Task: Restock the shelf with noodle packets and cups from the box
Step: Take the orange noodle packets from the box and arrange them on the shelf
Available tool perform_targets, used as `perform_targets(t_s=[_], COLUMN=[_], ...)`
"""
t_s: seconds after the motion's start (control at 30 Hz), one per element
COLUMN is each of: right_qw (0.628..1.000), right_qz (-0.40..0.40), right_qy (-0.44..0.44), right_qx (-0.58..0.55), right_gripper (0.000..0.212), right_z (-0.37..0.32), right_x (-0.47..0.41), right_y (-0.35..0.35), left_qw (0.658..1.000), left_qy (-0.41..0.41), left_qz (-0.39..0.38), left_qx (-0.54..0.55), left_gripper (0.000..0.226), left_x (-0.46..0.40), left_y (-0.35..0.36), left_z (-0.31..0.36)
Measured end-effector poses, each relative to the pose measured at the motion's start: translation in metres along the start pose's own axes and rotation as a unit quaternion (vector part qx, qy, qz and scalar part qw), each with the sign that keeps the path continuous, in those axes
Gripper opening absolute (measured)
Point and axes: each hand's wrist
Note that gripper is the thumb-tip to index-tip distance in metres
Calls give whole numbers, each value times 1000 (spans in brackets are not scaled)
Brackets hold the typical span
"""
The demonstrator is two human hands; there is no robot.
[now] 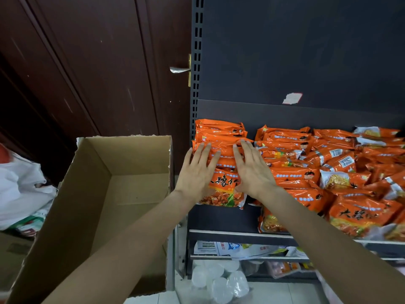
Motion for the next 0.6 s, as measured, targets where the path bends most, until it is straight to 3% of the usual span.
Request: perform_targets(t_s=[0.07,0.13,0.27,0.43,0.6], right_qw=[999,996,983,966,957], right_qz=[15,37,43,41,35], right_qy=[-3,14,66,130,146], right_qx=[-42,-76,-164,-218,-247], right_gripper=[116,103,72,54,53], right_z=[10,26,73,131,177], right_x=[11,24,43,41,14], right_y=[-6,-15,-23,-23,-19], left_qw=[999,996,979,942,929], left_qy=[5,32,67,5,-63], left_qz=[41,61,74,66,16], left_qx=[25,50,179,330,364], left_gripper=[108,99,56,34,36], left_x=[0,-2,-21,-61,-109], left_y=[-5,-13,-27,-42,-37], left_z=[8,21,44,69,90])
Point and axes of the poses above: each hand's wrist, its own x-axis away from the middle knuckle, its own y-axis out of the palm, z = x × y, and after that the axes turned 3 degrees about z, right-handed
